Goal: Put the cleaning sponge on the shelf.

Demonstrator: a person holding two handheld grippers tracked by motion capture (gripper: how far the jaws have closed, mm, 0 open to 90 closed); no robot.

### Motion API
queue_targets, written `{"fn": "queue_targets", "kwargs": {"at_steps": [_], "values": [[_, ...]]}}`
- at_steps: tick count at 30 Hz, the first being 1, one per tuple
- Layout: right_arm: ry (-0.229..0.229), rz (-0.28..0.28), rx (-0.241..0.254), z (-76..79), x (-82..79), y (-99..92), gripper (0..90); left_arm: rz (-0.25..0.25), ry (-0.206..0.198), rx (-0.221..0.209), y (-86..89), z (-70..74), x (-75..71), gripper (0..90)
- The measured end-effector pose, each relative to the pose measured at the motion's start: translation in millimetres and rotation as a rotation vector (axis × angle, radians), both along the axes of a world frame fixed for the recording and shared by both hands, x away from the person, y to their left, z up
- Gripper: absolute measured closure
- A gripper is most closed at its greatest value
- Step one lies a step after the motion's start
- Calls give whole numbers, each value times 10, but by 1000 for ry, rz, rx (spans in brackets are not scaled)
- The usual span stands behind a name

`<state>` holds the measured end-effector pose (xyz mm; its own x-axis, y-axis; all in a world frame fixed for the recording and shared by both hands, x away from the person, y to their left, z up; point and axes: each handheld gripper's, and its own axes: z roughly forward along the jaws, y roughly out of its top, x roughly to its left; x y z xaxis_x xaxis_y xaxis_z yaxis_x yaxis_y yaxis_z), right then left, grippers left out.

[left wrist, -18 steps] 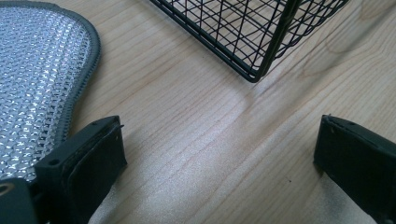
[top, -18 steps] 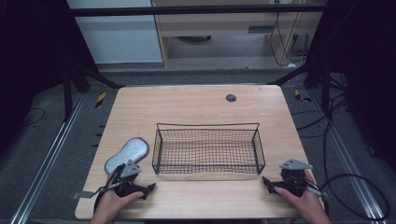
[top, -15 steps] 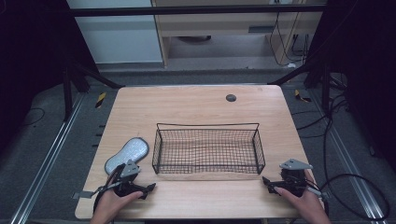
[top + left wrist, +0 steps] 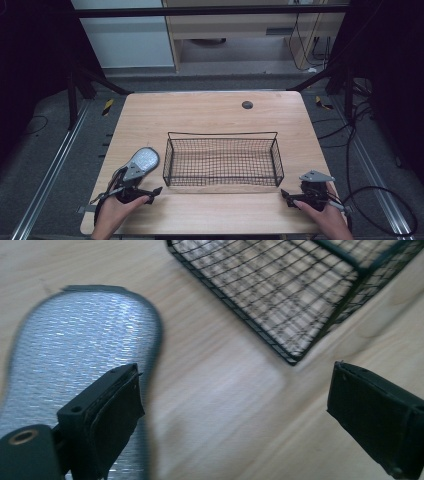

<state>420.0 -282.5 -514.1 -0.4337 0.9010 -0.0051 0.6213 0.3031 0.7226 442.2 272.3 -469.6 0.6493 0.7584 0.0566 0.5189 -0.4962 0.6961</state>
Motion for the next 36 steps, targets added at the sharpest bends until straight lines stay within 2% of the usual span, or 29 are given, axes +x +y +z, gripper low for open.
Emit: {"fn": "queue_targets", "kwargs": {"at_steps": [3, 7, 12, 15, 20, 27, 30, 33, 36], "values": [[0, 0, 0, 0, 0, 0, 5, 14, 16, 11, 54, 52, 106, 67], [0, 0, 0, 1, 1, -1, 4, 53, 6, 78, 122, 103, 235, 69], [-1, 3, 1, 1, 16, -6, 4, 79, 54, 97, 211, 120, 378, 75], [-2, 2, -4, 0, 28, -13, 4, 85, 80, 147, 246, 122, 445, 73], [-3, 2, -5, -1, 28, -13, 5, 95, 118, 200, 307, 130, 557, 54], [-4, -1, -4, -2, 24, -12, 4, 94, 176, 219, 367, 154, 676, 49], [10, -8, 13, 7, 14, -3, 5, 94, 194, 234, 382, 160, 712, 51], [10, -8, 13, 7, 13, -4, 5, 94, 221, 229, 402, 162, 749, 45], [10, -7, 13, 7, 13, -5, 5, 93, 231, 254, 399, 158, 779, 39]]}}
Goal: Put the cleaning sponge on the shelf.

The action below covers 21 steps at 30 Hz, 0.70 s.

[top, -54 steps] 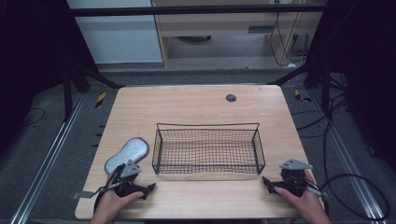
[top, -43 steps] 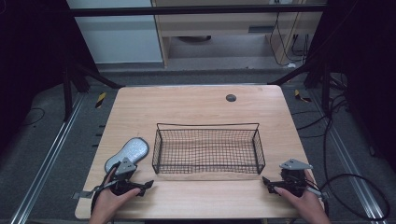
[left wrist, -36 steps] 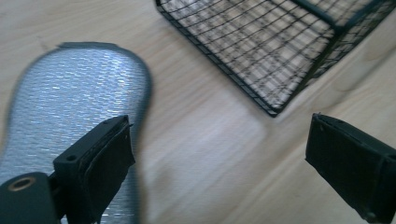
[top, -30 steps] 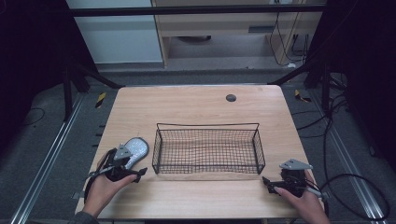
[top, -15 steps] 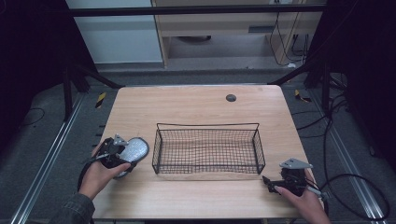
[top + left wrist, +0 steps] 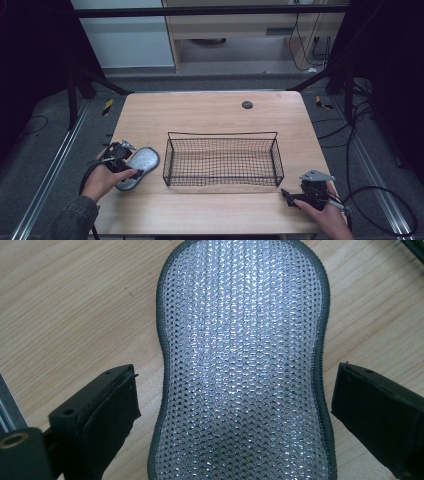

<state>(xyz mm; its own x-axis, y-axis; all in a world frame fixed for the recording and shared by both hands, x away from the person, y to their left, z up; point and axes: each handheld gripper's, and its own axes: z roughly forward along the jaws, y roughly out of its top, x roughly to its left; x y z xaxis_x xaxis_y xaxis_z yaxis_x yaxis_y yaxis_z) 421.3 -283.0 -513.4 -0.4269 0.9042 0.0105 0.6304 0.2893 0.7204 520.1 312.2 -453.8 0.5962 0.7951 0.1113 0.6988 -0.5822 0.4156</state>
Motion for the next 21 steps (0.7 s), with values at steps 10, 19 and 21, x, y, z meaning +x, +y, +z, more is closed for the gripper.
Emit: {"fn": "queue_targets", "kwargs": {"at_steps": [10, 19, 21], "values": [[-8, 6, -9, -5, 2, -6, 5, -31, 50, 16, -74, -64, 78, 41], [-9, 9, -11, -6, 0, -9, 5, -45, 73, 27, -126, -125, 144, 40], [-8, 6, -11, -6, -2, -6, 4, -49, 78, 28, -125, -129, 152, 40]]}}
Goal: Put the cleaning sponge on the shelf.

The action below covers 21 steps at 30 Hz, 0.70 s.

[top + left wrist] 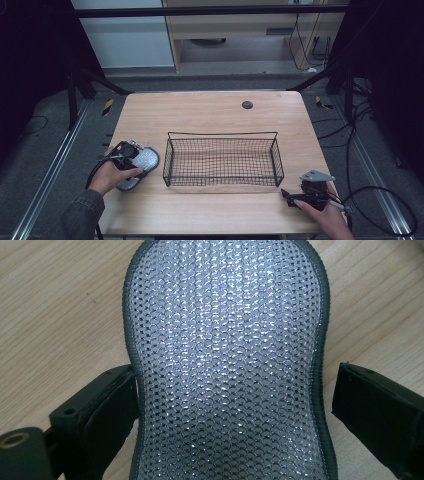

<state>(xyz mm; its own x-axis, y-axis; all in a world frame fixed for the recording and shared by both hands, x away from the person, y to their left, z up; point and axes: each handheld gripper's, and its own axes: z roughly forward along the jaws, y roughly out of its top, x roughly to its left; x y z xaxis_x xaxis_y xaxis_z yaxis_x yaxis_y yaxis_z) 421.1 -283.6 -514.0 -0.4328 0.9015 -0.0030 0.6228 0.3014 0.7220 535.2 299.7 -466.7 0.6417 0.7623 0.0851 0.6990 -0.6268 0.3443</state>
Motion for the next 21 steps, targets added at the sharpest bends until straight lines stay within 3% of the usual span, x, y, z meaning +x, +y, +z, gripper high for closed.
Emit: {"fn": "queue_targets", "kwargs": {"at_steps": [14, 21], "values": [[1, 1, 0, 0, -2, -1, 5, 0, 21, 8, -9, -78, 70, 21], [2, 3, 1, 1, -4, -2, 4, 21, 43, -9, 17, -120, 111, 7]]}}
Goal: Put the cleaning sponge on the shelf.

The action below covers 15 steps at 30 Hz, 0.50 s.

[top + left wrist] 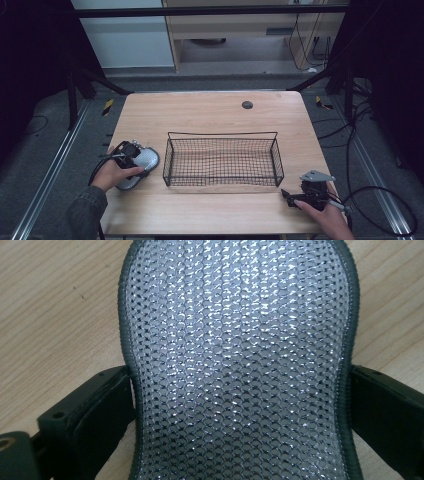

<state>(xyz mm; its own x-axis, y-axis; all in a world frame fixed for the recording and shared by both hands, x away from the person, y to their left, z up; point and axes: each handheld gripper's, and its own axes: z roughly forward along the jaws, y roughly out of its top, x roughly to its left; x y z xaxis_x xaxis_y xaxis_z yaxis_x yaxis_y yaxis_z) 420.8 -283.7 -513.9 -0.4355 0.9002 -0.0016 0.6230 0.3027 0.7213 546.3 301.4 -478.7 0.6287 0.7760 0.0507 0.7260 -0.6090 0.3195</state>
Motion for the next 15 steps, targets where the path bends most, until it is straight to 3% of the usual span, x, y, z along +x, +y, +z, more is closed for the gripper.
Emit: {"fn": "queue_targets", "kwargs": {"at_steps": [10, 15], "values": [[-5, 5, -4, -3, 1, -4, 5, 18, 17, -41, 58, -27, 33, 0], [-4, 5, -3, -3, 1, -4, 5, 25, 15, -36, 71, -12, 25, 10]]}}
